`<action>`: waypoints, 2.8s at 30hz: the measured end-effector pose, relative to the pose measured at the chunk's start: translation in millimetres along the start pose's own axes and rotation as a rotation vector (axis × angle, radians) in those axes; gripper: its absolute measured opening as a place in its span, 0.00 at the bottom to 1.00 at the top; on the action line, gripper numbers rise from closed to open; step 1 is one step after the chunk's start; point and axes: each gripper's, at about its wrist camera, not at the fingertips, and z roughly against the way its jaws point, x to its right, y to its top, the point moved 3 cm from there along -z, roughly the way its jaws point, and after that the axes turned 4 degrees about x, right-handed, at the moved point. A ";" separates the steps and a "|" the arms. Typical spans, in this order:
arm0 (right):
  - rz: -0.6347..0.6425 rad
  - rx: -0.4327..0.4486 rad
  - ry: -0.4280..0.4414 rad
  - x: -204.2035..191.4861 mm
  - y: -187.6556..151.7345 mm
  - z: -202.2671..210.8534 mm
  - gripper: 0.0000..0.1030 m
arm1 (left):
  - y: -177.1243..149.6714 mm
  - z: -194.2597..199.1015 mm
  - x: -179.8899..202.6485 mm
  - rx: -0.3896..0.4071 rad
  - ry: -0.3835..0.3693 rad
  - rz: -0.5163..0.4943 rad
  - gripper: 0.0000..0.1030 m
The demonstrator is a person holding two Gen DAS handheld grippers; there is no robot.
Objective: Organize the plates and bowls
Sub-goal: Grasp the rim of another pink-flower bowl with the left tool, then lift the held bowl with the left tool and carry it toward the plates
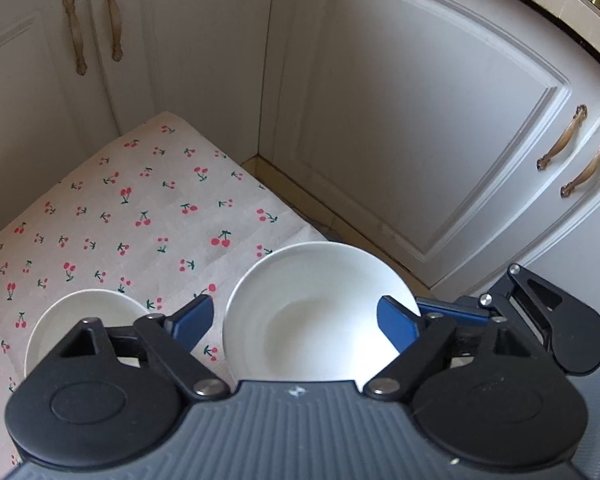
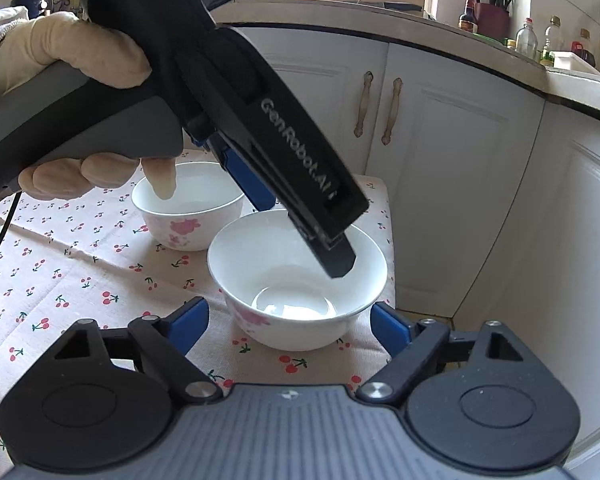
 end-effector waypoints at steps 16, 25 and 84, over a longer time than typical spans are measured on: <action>-0.001 0.004 -0.018 1.5 -2.2 -6.3 0.83 | 0.0 -9.7 -4.3 -0.031 -0.033 -0.005 0.76; 0.003 0.002 -0.022 1.3 -0.7 -5.5 0.82 | 0.2 -11.9 -4.4 -0.053 -0.017 -0.029 0.73; 0.099 0.054 0.067 -140.4 17.5 141.3 0.83 | -122.5 171.7 25.1 0.051 -0.026 0.012 0.73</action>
